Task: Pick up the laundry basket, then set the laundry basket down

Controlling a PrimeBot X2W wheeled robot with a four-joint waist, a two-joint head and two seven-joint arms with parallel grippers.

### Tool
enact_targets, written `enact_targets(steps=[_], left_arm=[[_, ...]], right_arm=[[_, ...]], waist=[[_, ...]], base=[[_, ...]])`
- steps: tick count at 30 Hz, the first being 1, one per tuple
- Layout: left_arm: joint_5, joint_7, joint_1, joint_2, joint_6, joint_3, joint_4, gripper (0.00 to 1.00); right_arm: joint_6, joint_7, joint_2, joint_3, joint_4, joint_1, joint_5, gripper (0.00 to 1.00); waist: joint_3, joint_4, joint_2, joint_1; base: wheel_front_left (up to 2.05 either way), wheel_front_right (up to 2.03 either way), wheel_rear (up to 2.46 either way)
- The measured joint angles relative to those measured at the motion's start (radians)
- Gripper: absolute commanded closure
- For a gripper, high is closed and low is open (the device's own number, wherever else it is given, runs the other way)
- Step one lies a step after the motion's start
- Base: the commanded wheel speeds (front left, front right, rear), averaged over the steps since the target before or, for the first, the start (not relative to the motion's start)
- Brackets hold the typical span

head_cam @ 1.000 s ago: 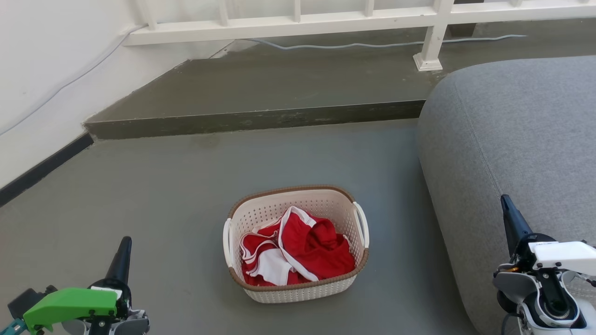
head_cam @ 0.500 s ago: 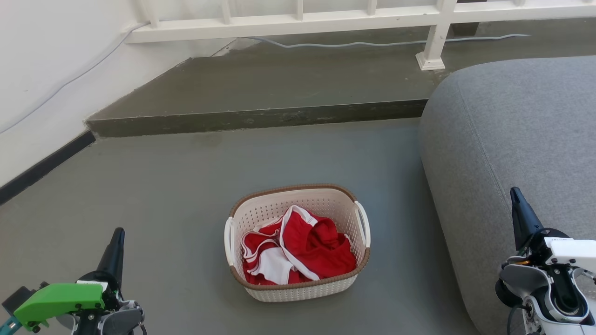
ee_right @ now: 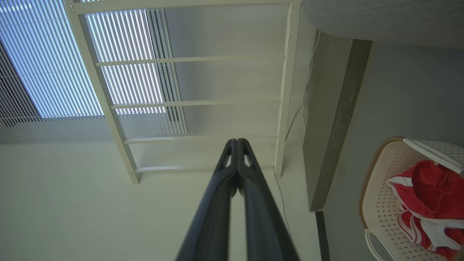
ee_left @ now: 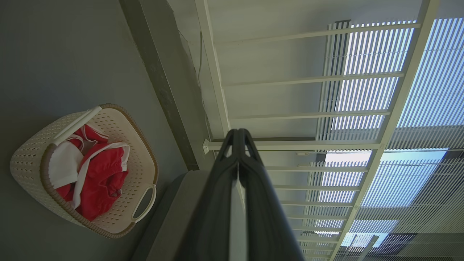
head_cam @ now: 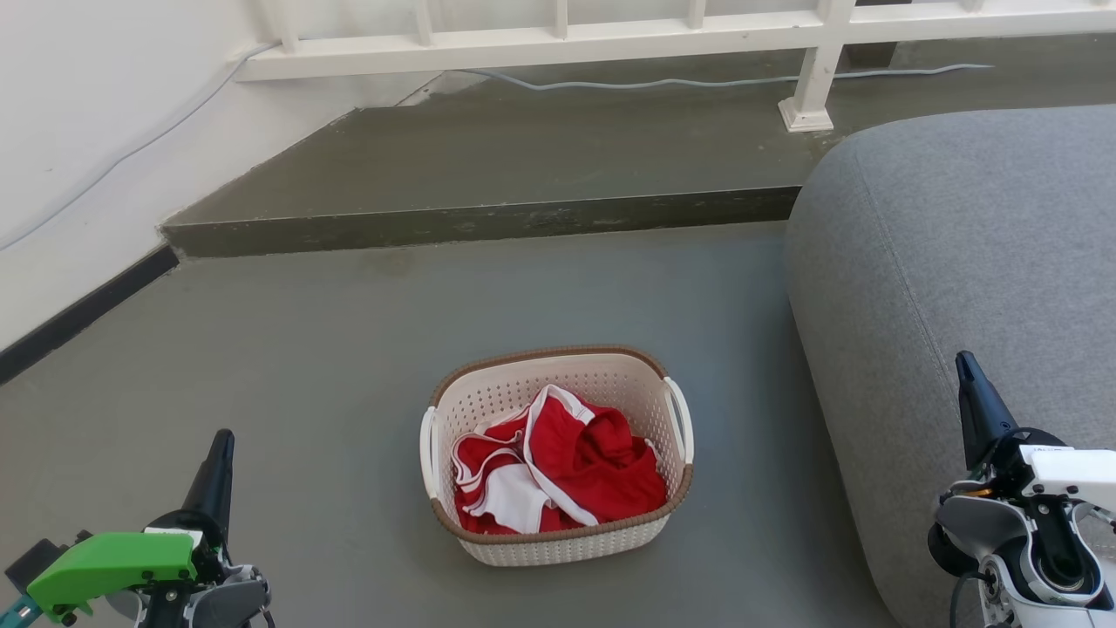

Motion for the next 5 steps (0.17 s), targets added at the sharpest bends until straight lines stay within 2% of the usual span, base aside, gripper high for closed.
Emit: enact_targets(steps=[5], left_arm=[[0.000,0.000,0.000,0.000,0.000,0.000,0.003,1.00]], right_arm=[[0.000,0.000,0.000,0.000,0.000,0.000,0.000,1.00]], waist=[[0.000,0.000,0.0000,0.0000]], base=[[0.00,0.00,0.00]])
